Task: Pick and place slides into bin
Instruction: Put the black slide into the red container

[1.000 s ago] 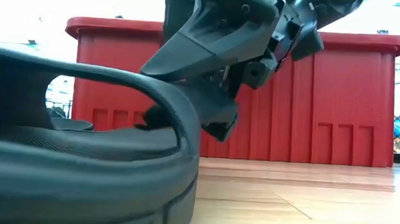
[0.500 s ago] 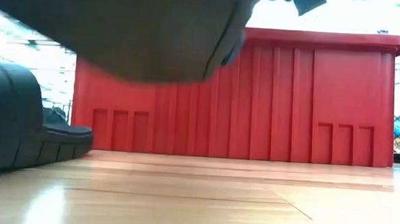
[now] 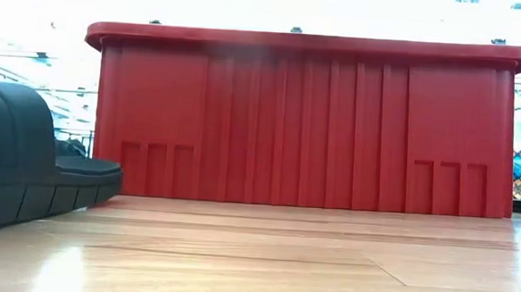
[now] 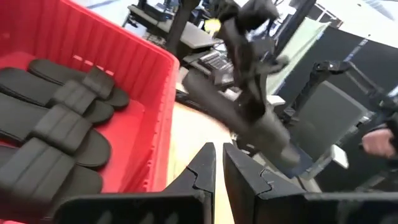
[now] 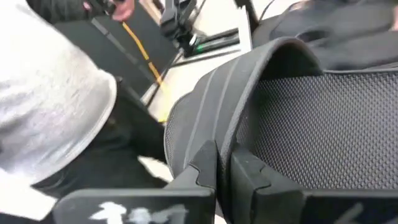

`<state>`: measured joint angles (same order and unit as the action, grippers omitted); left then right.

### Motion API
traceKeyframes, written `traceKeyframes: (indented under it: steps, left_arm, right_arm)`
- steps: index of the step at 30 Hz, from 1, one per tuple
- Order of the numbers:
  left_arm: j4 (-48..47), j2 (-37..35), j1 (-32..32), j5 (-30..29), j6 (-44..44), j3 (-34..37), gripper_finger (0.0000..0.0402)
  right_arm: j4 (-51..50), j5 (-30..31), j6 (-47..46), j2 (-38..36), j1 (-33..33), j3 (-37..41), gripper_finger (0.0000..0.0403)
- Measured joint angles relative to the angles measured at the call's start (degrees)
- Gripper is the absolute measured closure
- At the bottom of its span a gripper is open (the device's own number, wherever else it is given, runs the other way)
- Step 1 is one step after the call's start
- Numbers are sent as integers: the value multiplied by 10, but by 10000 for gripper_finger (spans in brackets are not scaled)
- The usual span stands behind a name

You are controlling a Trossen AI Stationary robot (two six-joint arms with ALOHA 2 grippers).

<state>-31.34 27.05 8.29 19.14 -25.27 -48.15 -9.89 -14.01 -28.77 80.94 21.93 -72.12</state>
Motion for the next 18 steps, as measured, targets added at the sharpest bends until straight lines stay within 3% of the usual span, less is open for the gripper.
traceKeyframes:
  steps: [8, 13, 18]
  left_arm:
    - [0, 0, 0, -67, -57, 0, 376]
    - [0, 0, 0, -101, -112, 0, 376]
    - [-1, 0, 0, -102, -126, 0, 376]
  right_arm:
    - [-225, 135, 139, -185, -70, -15, 399]
    - [-361, 150, 174, -263, -183, -15, 398]
    - [-422, 177, 225, -290, -294, -15, 398]
